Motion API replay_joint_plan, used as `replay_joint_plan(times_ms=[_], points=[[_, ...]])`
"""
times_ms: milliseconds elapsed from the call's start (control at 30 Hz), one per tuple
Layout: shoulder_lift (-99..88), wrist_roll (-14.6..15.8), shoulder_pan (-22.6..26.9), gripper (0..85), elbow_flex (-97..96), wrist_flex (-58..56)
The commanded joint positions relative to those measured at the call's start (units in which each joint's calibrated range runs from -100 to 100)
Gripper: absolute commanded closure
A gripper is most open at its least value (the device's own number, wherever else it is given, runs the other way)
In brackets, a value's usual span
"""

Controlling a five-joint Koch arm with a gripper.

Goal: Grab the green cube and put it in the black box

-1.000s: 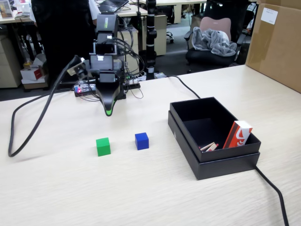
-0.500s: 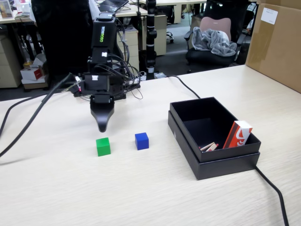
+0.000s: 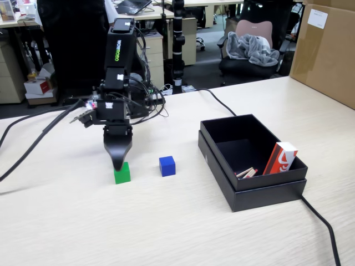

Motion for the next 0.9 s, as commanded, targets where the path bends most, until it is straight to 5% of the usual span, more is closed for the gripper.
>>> replay_joint_plan(times_ms=[0,867], points=[[0.88,-0.15,-0.15,35.1,5.28,0.51],[9.26,-1.47,2.1,43.1,7.55,-0.27]])
